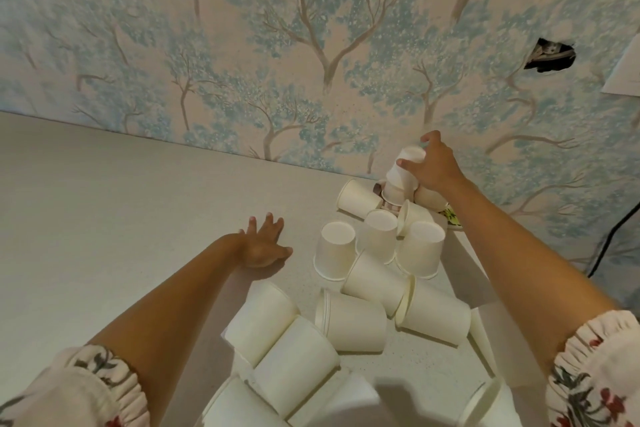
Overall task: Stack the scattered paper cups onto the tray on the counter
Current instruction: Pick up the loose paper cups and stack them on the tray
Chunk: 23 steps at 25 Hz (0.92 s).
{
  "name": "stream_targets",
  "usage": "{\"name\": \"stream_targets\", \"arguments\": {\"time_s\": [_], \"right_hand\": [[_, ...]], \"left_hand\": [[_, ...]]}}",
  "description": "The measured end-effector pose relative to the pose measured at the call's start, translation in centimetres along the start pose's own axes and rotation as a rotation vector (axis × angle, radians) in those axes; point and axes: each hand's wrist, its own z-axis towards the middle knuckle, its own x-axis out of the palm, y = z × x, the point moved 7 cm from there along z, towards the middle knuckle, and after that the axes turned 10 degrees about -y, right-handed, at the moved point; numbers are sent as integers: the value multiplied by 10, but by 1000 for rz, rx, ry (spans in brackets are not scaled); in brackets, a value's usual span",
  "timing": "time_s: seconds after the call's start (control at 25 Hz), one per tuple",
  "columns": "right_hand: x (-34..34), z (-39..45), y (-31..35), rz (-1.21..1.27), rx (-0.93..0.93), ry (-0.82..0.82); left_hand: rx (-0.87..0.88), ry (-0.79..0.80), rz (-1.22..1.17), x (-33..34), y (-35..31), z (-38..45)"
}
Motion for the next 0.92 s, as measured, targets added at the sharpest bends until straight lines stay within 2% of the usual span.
{"name": "stream_targets", "arguments": {"time_s": [0.08,0.2,0.32,0.44,0.72,0.92], "right_hand": [[-3,-3,4,-6,-19,-44],[-7,-13,28,-38,-191,-90],[13,-28,52,-48,-281,146],[37,-43,59,-164,-275,379],[64,-50,58,-378,-180,567],[86,-62,67,-415,-215,599]], "left_hand": [[3,-7,7,3,3,0],[-6,-19,31,4,5,3],[-6,-13,49,4,4,3],[-17,-5,41,5,4,2],[-12,-8,58,7,4,5],[2,-14,60,10,7,11]]}}
